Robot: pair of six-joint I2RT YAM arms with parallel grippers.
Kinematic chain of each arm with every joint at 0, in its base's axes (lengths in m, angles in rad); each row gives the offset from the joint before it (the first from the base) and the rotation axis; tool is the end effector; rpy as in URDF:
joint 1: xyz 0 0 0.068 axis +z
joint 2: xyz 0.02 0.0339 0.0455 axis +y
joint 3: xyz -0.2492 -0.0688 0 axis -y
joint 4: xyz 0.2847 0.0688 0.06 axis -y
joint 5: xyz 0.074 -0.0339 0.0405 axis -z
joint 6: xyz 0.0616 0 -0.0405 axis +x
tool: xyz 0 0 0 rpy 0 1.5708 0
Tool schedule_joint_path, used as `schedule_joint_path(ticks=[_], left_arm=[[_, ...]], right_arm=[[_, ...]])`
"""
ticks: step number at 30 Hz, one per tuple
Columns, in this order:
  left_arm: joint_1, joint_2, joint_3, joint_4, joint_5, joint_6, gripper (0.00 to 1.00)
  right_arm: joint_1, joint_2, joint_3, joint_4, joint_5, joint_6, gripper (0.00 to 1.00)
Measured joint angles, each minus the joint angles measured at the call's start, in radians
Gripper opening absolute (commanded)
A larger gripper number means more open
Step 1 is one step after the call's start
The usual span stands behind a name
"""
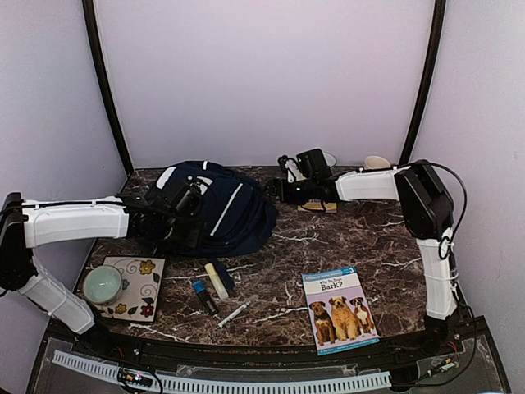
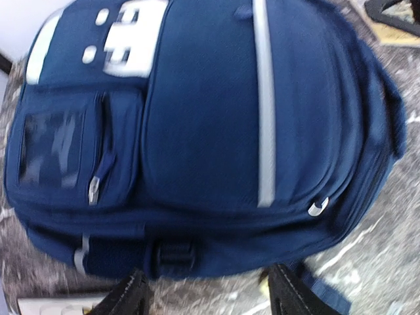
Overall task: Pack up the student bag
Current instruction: Move the student bag to the center of the board.
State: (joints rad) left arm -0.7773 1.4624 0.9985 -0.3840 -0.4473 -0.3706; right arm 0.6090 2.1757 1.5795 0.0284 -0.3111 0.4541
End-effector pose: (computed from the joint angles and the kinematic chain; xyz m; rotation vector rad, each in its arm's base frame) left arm 0.2754 -0.2336 0.1904 0.2714 2.2975 -0.0329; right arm 0.4344 0.3260 0.1369 -0.3676 2.2324 0.9311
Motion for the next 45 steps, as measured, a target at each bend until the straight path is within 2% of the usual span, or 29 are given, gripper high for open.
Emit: schedule_joint_path(ticks=[5,10,17,22,24,26,34,45], left_arm=[[0.0,-0.058,-0.121,-0.089,0.0,-0.099,0.58],[0.003,-0.032,-0.173,-0.111,0.007,-0.161,0.55],[0.068,0.094,-0.217,-0.014,0.074,-0.176,0.52],[0.1,0.175,-0.175,0.078,0.095,-0.159,0.52],[0.105,0.201,-0.147,0.085,0.093,-0.15,0.52],[0.108,0.23,-0.119,0.098,0.092,-0.138,0.52],[0.145,0.328,-0.023,0.178,0.107,-0.069,0.52],[0.2,0.457,0.132,0.236,0.144,0.06,0.52]], right_arm=[[0.023,0.079,0.083,-0.04,-0.023,0.011,0.86],[0.046,0.15,0.153,-0.06,-0.046,0.02,0.79],[0.046,0.179,0.187,-0.071,-0.081,0.029,0.39],[0.046,0.179,0.171,-0.061,-0.09,0.024,0.1],[0.045,0.175,0.152,-0.046,-0.088,0.02,0.02],[0.045,0.161,0.124,-0.028,-0.084,0.021,0.0],[0.029,0.027,-0.035,0.005,-0.026,0.018,0.0],[0.013,-0.077,-0.172,0.063,0.025,0.047,0.0]])
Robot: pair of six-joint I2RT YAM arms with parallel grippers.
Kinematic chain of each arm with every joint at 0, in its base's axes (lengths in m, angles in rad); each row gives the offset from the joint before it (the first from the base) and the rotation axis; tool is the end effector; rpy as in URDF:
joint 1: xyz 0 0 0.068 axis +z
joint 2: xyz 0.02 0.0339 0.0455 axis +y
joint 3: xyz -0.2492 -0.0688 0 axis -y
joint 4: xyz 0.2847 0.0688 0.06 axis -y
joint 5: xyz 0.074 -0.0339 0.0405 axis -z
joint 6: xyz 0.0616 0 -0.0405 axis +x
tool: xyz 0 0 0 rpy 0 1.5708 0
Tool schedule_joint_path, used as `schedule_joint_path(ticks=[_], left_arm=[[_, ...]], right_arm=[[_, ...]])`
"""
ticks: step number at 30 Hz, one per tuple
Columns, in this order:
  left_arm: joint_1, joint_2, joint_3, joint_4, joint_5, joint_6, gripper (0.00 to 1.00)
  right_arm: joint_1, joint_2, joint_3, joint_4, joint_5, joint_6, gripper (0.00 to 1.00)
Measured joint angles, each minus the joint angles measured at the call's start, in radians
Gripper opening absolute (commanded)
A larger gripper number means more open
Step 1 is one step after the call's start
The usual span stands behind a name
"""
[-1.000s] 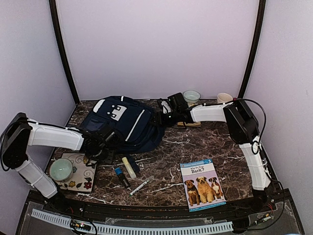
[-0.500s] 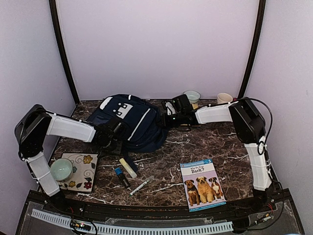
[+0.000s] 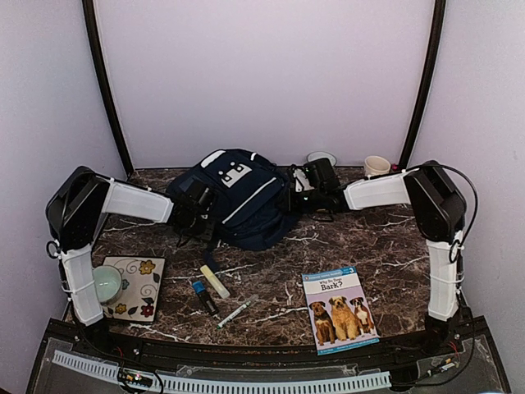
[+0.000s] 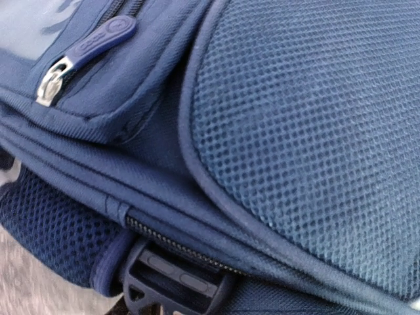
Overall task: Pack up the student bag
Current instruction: Move the student bag to the center of the board.
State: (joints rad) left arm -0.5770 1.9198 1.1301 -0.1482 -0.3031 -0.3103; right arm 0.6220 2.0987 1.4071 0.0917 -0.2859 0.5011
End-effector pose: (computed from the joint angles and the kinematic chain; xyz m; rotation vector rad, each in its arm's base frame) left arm 0.3677 -0.2174 0.0807 0.2040 2.4405 -0.0064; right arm 0.4067 0.3130 0.1183 -0.3128 2.2819 0.9250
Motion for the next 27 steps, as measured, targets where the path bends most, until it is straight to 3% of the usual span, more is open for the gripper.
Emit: schedule_joint_path(ticks=[10,20,21,24,27], left_arm=[[0.024,0.083,0.113,0.01,0.045,0.091,0.52],[0.042,0.091,0.131,0.004,0.02,0.162,0.63],[0.044,0.091,0.131,0.004,0.018,0.167,0.64],[0.045,0.091,0.131,0.006,0.014,0.183,0.65],[0.047,0.09,0.131,0.014,0.009,0.202,0.65]], right_arm=[[0.003,-0.081,-0.104,0.046,0.023,0.047,0.0],[0.039,-0.082,-0.133,0.067,0.043,0.058,0.0],[0.044,-0.084,-0.14,0.071,0.052,0.058,0.02],[0.056,-0.091,-0.159,0.072,0.085,0.05,0.22],[0.069,-0.1,-0.164,0.042,0.102,0.021,0.34]])
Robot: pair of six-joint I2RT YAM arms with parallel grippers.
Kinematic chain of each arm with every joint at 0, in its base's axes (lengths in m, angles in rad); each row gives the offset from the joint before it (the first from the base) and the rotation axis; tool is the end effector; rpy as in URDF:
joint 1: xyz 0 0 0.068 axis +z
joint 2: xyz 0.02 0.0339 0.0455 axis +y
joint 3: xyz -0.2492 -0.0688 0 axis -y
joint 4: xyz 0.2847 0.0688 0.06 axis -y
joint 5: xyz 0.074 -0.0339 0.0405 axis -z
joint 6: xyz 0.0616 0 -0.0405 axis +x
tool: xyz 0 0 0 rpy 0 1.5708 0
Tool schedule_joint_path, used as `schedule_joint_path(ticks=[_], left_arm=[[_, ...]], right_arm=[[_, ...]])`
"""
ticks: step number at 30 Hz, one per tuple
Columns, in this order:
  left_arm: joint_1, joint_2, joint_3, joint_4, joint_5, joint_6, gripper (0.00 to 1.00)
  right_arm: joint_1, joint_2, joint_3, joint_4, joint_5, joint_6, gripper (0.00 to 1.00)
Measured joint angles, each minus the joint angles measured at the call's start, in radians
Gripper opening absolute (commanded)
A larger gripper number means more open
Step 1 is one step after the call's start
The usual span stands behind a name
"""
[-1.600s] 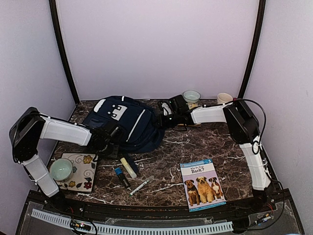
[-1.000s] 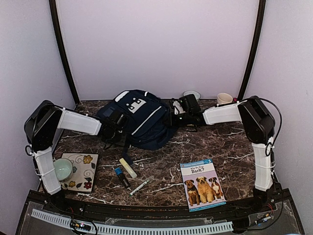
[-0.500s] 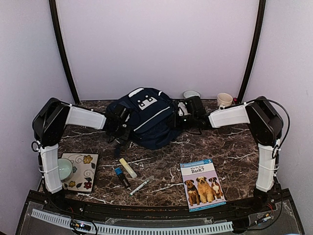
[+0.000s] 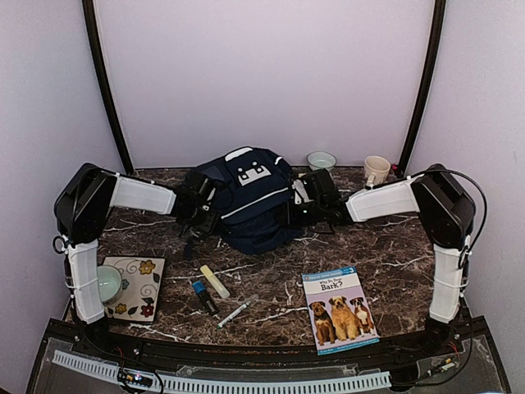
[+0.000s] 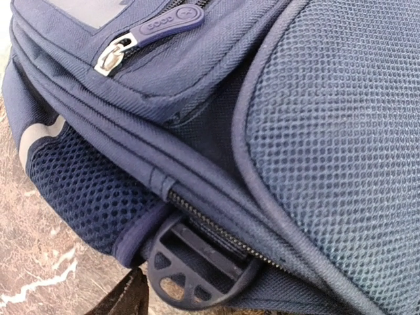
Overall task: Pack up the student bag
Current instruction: Move the student bag to the center of the board.
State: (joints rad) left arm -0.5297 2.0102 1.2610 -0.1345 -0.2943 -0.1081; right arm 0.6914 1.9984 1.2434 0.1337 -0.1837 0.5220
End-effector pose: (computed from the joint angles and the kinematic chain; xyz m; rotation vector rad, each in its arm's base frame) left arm 0.4057 -0.2168 0.0863 0.3780 2.3749 0.0687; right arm 0.3635 0.3155 0.1105 -0.3056 2.3017 0.8552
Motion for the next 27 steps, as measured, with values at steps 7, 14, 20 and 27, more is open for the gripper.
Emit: schedule_joint_path(ticks=[7,14,20,27], left_arm=[[-0.006,-0.042,-0.024,0.021,-0.002,0.035,0.71],[-0.063,-0.137,-0.066,0.115,-0.01,0.073,0.8],[-0.14,-0.224,-0.088,0.215,-0.015,0.145,0.81],[-0.279,-0.232,-0.056,0.236,0.054,0.234,0.78]], right_arm=[[0.026,-0.056,-0.031,-0.045,0.019,-0.065,0.67],[0.026,-0.22,-0.141,-0.057,0.029,-0.108,0.97],[0.01,-0.377,-0.262,-0.011,0.107,-0.118,1.0],[-0.051,-0.558,-0.475,0.111,0.214,-0.077,1.0]])
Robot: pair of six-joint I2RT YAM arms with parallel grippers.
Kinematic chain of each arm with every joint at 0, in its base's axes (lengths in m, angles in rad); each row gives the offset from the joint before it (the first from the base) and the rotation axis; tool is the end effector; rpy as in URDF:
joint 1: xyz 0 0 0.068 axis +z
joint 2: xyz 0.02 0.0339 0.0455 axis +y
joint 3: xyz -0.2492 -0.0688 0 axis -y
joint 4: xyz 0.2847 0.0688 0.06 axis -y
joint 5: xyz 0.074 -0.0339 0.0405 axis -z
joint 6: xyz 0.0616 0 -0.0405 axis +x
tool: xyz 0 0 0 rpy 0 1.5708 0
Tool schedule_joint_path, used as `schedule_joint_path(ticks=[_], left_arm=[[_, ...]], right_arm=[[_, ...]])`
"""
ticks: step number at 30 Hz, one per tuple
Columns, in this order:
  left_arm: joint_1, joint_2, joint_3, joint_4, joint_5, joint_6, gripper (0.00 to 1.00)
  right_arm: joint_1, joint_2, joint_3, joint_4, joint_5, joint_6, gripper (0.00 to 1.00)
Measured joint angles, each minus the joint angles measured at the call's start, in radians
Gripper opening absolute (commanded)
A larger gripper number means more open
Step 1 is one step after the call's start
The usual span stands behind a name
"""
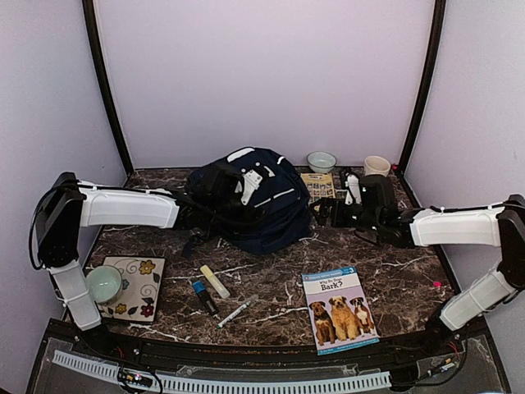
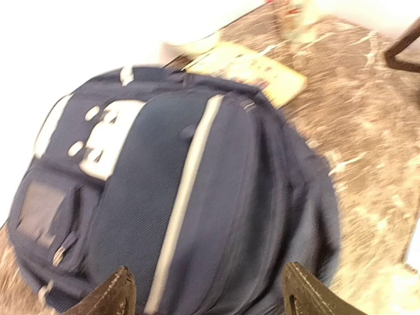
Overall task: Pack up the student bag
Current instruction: Move the student bag to the center of the board, then hold the student bag at the center of the board.
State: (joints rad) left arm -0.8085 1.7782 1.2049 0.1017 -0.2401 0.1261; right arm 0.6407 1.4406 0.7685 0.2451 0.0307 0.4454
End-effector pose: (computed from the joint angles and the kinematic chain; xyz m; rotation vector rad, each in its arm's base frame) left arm 0.3298 -0.3242 0.1925 0.7795 1.8774 -0.1851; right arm 0.2987 0.2204 0.1741 -0.1806 2.0525 0.6582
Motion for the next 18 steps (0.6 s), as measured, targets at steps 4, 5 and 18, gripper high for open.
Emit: schedule_joint_path(ticks=[4,5,18], left_arm=[[-0.034,0.09,0.121,-0.009,0.039,0.019,0.73],[-0.039,0.123,0.159,-0.01,0.04,0.023,0.72],[-0.062,0.546,0.644,-0.207,0.111,0.031,0.6]], right_arm=[[-0.021,-0.036,-0.08,0.045,0.058,0.029,1.0],[-0.024,-0.042,-0.099,0.054,0.069,0.037,1.0],[-0.029,-0.047,-0.166,0.119,0.077,0.083,1.0]])
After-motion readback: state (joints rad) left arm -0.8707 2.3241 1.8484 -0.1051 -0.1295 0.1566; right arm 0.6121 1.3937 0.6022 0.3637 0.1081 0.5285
